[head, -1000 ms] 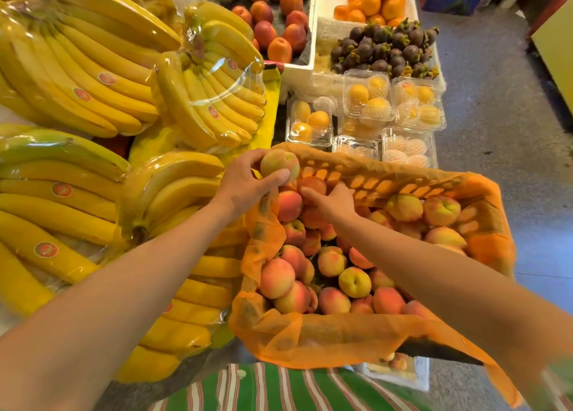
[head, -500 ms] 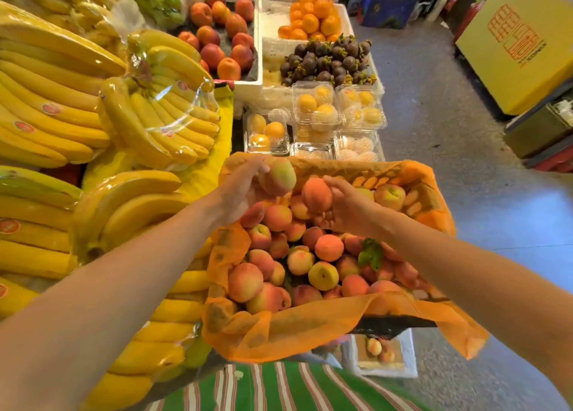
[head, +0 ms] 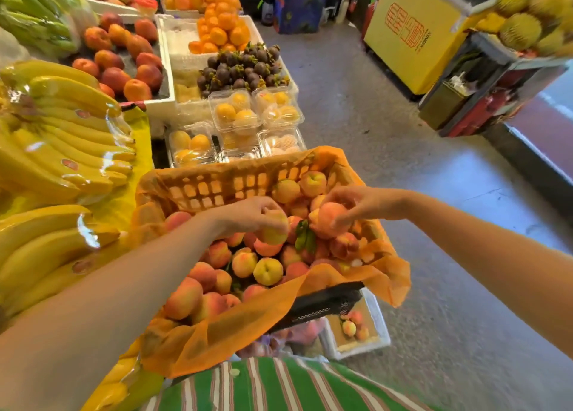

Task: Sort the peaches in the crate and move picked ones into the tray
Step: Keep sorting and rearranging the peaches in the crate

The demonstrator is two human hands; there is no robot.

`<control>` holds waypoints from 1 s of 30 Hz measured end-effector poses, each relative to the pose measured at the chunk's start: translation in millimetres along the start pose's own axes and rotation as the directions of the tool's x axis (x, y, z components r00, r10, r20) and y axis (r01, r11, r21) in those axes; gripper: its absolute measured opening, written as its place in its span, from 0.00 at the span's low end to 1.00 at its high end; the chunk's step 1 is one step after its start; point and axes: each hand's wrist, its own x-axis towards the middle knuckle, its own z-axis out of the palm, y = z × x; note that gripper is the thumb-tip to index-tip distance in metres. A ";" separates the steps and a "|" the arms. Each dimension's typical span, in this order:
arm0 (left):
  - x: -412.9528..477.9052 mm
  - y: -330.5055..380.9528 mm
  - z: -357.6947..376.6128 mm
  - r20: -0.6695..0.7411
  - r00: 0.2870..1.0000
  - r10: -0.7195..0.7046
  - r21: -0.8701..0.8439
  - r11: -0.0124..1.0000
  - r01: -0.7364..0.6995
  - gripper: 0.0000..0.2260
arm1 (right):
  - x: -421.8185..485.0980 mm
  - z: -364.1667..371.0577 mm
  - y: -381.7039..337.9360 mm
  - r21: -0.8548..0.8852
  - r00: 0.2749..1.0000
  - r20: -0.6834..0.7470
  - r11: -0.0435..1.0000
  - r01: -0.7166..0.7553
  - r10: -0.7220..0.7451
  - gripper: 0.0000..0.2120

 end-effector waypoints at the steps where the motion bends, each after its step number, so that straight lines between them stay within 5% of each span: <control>1: 4.0 3.5 8.3 0.024 1.000 -0.008 0.053 0.999 0.007 0.16 | -6.3 0.2 3.8 -0.111 1.000 0.009 0.994 -0.022 0.023 0.22; 7: 26.2 4.6 37.8 0.095 0.995 -0.026 0.162 0.987 0.010 0.19 | -18.2 14.8 24.5 -0.601 0.993 0.104 0.799 0.022 0.051 0.29; 19: 42.5 -15.6 53.0 -0.049 0.999 -0.021 0.421 0.906 0.040 0.25 | -12.3 19.7 27.1 -0.687 0.988 0.149 0.721 0.083 0.028 0.25; 26: 45.0 -29.1 61.0 -0.192 0.977 0.098 0.697 0.714 0.065 0.23 | -7.8 15.0 25.6 -0.659 0.992 0.115 0.751 0.044 0.043 0.21; 30: 40.9 -29.3 53.0 -0.154 0.979 0.132 0.596 0.803 -0.015 0.24 | -3.4 9.6 13.3 -0.606 0.996 0.090 0.793 0.063 -0.011 0.17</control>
